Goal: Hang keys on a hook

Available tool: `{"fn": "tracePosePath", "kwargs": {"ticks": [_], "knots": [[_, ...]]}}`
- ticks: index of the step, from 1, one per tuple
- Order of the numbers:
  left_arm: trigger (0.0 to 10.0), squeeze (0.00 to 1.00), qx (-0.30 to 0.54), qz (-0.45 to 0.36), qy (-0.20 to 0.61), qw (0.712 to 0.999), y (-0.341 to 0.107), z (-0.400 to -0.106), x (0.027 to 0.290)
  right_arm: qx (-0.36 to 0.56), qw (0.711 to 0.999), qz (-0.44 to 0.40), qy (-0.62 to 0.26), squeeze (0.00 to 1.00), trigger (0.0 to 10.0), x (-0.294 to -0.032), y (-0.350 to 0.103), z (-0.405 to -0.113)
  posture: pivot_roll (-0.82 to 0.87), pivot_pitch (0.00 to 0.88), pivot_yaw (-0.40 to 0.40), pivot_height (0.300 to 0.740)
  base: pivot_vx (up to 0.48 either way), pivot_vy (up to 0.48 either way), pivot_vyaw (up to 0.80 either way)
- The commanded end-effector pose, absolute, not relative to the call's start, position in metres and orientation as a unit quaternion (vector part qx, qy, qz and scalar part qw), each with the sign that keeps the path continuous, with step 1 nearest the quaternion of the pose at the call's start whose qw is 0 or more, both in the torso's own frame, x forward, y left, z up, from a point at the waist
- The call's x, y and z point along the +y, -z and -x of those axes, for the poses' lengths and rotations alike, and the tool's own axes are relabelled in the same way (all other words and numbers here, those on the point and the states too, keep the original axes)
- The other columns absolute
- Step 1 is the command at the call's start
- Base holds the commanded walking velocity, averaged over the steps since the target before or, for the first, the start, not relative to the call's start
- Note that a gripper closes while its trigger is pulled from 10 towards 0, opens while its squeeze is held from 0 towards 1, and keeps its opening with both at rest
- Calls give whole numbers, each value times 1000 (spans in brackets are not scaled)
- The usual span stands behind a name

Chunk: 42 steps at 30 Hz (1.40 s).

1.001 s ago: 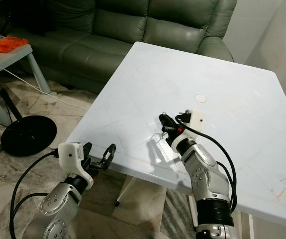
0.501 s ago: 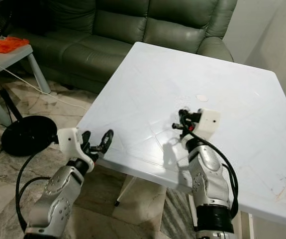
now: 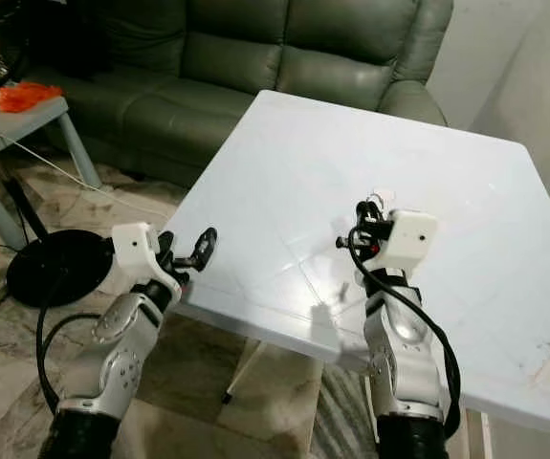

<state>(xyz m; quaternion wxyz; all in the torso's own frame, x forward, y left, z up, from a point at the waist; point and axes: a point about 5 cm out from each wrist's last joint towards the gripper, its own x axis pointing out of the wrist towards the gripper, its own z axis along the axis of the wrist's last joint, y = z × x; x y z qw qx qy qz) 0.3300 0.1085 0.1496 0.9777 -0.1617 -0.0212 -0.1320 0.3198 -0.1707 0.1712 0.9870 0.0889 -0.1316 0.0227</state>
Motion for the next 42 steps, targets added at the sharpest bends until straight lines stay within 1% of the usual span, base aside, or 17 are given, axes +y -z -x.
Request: {"fn": "tracePosePath", "kwargs": {"ticks": [1,3,9,15,26,32,42], "knots": [[10000,0,-29,159,133,978,-153,-333,109,-147,986,-78,-11,0,10000,-174,-177,-315,35,2,-73,740,0,0,0],[10000,0,-38,159,123,979,-156,-338,116,-150,987,-64,-3,0,10000,-175,-178,-312,29,0,-72,740,0,0,0],[10000,0,-56,160,117,979,-162,-342,123,-145,988,-54,-3,0,10000,-176,-176,-308,28,0,-76,740,0,0,0],[10000,0,-78,168,116,976,-160,-333,129,-131,991,-38,-7,0,10000,-173,-168,-299,31,0,-81,740,0,0,0],[10000,0,-51,180,103,977,-136,-313,133,-90,995,-45,-11,0,10000,-170,-144,-280,28,0,-72,740,0,0,0],[10000,0,-45,185,91,977,-129,-313,137,-75,996,-40,0,0,10000,-173,-136,-278,30,0,-68,740,0,0,0],[10000,0,-47,206,87,974,-131,-321,144,-68,997,-26,5,0,10000,-174,-133,-280,20,0,-55,740,0,0,0]]}}
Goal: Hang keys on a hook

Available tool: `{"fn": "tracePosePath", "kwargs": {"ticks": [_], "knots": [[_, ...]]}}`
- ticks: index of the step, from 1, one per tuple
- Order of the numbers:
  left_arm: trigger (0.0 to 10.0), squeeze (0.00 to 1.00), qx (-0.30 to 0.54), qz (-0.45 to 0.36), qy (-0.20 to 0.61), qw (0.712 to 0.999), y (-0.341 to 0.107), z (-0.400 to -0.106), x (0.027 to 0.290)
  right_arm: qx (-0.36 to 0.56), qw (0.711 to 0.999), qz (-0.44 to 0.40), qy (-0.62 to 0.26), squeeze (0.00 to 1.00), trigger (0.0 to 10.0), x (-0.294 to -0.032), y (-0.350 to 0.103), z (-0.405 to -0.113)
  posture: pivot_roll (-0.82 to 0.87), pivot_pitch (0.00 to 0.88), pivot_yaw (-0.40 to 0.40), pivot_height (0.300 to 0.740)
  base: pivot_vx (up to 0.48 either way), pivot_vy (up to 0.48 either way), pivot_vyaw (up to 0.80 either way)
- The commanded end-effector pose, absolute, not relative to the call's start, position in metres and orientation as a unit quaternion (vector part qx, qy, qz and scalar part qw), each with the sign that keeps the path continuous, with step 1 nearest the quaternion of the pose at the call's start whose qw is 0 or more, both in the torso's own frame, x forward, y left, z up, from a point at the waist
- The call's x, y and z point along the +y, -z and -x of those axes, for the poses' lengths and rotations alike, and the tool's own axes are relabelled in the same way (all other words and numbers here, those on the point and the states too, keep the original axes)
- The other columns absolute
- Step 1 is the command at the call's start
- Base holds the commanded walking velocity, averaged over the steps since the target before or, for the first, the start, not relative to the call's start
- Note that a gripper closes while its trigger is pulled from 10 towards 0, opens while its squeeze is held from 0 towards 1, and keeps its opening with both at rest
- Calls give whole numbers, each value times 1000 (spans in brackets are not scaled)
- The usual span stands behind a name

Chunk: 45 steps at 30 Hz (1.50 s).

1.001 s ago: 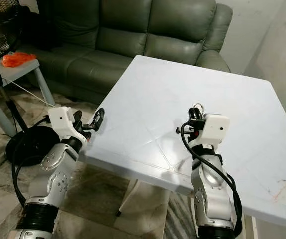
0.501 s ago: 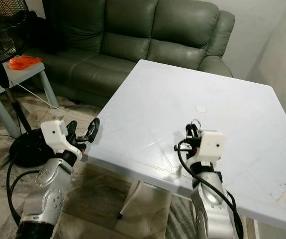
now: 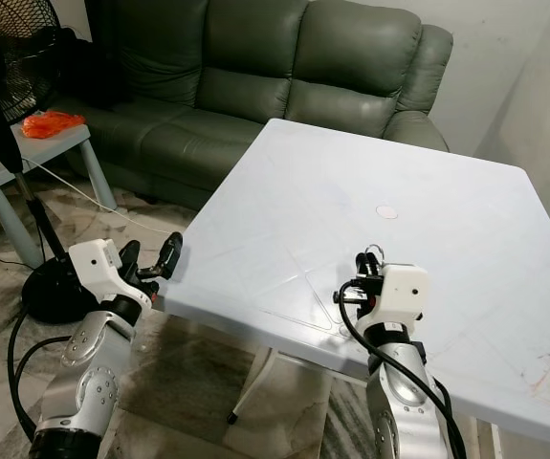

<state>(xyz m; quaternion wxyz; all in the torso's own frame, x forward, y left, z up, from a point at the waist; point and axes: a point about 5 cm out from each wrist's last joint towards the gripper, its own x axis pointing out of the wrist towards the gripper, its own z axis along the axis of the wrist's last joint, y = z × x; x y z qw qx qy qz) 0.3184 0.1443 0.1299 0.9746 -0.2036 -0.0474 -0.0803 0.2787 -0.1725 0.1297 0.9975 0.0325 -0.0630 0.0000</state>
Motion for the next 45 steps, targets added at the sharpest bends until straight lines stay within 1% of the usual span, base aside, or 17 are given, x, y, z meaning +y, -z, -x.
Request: {"fn": "tracePosePath", "kwargs": {"ticks": [1,8,15,22,34,45], "knots": [[10000,0,-47,207,86,973,-131,-321,144,-68,997,-24,4,0,10000,-174,-133,-281,20,0,-55,740,0,0,0],[10000,0,-43,206,91,973,-130,-324,143,-65,998,-16,1,0,10000,-172,-132,-283,18,0,-50,740,0,0,0],[10000,0,-40,205,93,974,-130,-326,143,-51,999,-15,1,0,10000,-170,-129,-285,19,0,-48,740,0,354,0],[10000,0,-37,207,93,973,-129,-327,142,-40,999,-18,2,0,10000,-169,-127,-287,22,0,-48,740,0,476,-749],[10000,0,-34,202,83,975,-130,-329,141,-35,999,-14,1,0,10000,-168,-126,-288,25,0,-49,740,0,0,-760],[10000,0,-34,188,92,977,-130,-327,139,-32,999,-11,-2,0,10000,-167,-124,-288,20,0,-47,740,0,0,-761]]}}
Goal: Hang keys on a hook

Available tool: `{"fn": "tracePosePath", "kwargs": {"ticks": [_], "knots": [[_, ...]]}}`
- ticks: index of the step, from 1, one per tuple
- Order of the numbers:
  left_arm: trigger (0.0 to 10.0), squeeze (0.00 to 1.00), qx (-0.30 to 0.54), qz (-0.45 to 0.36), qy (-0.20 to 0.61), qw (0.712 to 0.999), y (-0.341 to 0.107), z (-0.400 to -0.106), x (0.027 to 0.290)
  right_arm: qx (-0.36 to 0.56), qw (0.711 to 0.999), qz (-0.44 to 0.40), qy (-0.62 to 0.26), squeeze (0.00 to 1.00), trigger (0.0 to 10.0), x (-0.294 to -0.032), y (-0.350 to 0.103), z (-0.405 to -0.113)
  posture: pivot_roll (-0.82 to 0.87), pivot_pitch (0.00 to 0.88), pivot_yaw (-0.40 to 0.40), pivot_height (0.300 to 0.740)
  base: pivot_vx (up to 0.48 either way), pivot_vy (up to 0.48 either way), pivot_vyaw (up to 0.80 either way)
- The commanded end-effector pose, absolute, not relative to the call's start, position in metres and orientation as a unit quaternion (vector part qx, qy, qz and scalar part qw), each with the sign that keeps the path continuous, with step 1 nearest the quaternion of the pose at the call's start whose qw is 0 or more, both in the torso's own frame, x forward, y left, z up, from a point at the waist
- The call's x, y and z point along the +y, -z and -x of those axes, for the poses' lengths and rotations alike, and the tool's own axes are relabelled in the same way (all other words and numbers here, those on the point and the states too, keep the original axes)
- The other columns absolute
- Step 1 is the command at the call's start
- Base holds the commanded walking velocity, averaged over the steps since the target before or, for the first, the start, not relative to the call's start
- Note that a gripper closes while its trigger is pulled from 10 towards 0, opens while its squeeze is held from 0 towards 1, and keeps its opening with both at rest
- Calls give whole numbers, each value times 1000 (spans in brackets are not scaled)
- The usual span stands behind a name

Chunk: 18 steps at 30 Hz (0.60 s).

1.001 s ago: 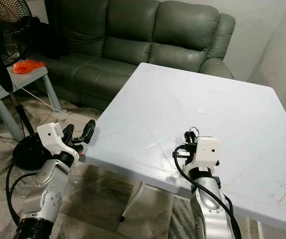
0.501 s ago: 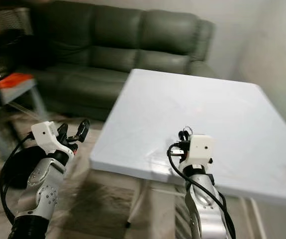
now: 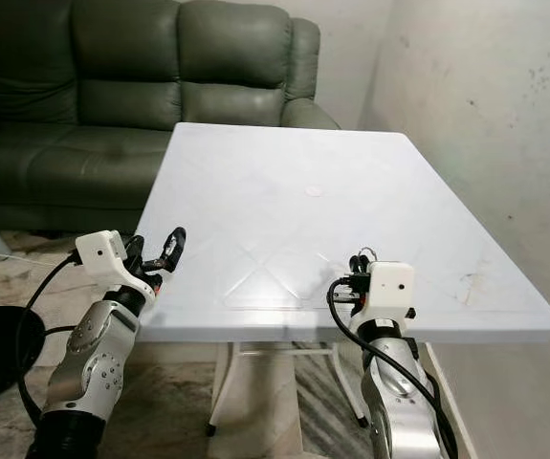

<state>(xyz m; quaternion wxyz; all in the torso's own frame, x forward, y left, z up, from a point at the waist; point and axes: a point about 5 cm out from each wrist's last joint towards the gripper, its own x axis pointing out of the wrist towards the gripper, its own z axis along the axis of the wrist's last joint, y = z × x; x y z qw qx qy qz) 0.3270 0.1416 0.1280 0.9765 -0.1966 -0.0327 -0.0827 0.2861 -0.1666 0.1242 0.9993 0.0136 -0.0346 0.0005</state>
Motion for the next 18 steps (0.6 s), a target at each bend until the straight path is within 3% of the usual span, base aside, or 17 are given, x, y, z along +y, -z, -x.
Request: {"fn": "tracePosePath", "kwargs": {"ticks": [1,13,18], "knots": [[10000,0,-33,188,93,977,-129,-327,138,-32,999,-11,-2,0,10000,-167,-125,-287,20,0,-47,740,0,0,-763],[10000,0,-30,195,102,975,-129,-327,136,-29,1000,-10,1,0,10000,-168,-122,-286,13,0,-40,740,0,0,-756],[10000,0,-31,195,103,975,-131,-329,136,-28,1000,-13,-4,0,10000,-165,-121,-286,16,0,-40,740,0,451,-756]]}}
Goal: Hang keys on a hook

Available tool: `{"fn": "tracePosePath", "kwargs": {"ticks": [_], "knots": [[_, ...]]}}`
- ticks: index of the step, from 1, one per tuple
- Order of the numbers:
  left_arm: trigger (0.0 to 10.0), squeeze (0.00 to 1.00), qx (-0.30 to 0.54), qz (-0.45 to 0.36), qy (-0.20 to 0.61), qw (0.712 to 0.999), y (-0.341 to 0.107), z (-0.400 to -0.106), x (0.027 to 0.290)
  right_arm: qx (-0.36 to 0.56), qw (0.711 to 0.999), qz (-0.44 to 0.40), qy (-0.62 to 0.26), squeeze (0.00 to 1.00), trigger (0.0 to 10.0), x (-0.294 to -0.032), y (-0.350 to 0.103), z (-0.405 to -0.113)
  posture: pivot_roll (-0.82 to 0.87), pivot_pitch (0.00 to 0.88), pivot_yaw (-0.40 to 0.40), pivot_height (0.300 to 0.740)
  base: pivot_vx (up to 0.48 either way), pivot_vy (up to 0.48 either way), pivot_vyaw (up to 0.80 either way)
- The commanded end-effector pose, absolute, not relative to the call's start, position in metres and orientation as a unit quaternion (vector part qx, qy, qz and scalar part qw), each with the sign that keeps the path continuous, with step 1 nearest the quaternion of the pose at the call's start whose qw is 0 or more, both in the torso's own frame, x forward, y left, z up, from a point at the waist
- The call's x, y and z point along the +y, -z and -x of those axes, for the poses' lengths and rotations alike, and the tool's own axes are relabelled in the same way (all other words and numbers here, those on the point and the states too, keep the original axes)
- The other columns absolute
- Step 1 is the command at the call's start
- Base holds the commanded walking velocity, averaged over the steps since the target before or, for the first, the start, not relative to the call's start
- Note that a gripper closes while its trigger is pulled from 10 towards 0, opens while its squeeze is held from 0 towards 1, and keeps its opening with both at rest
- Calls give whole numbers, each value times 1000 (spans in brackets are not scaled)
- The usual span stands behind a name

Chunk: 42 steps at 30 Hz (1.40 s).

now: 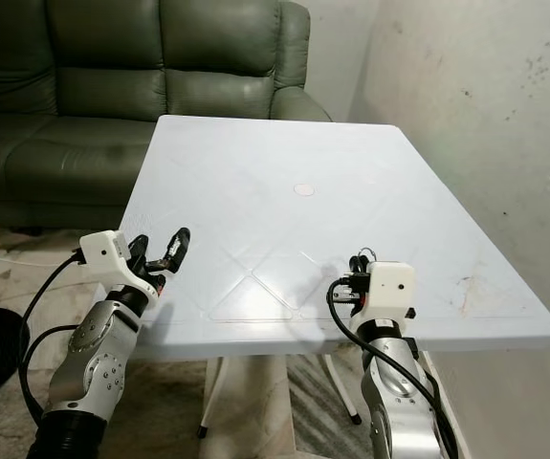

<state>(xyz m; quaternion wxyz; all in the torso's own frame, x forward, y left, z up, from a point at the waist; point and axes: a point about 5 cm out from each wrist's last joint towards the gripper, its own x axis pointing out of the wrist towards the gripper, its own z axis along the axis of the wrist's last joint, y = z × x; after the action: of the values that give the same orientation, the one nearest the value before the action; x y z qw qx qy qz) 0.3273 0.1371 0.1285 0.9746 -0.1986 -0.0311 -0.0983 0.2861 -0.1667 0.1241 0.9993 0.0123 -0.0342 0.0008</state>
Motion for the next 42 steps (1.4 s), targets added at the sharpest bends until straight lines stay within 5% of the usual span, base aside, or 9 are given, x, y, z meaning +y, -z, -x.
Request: {"fn": "tracePosePath", "kwargs": {"ticks": [1,42], "knots": [[10000,0,-29,197,100,975,-131,-329,136,-28,1000,-13,-5,0,10000,-165,-121,-286,16,0,-40,740,0,364,-756],[10000,0,-10,183,82,980,-133,-335,136,-26,1000,-10,-9,0,10000,-162,-121,-286,19,0,-37,740,0,0,-753]]}}
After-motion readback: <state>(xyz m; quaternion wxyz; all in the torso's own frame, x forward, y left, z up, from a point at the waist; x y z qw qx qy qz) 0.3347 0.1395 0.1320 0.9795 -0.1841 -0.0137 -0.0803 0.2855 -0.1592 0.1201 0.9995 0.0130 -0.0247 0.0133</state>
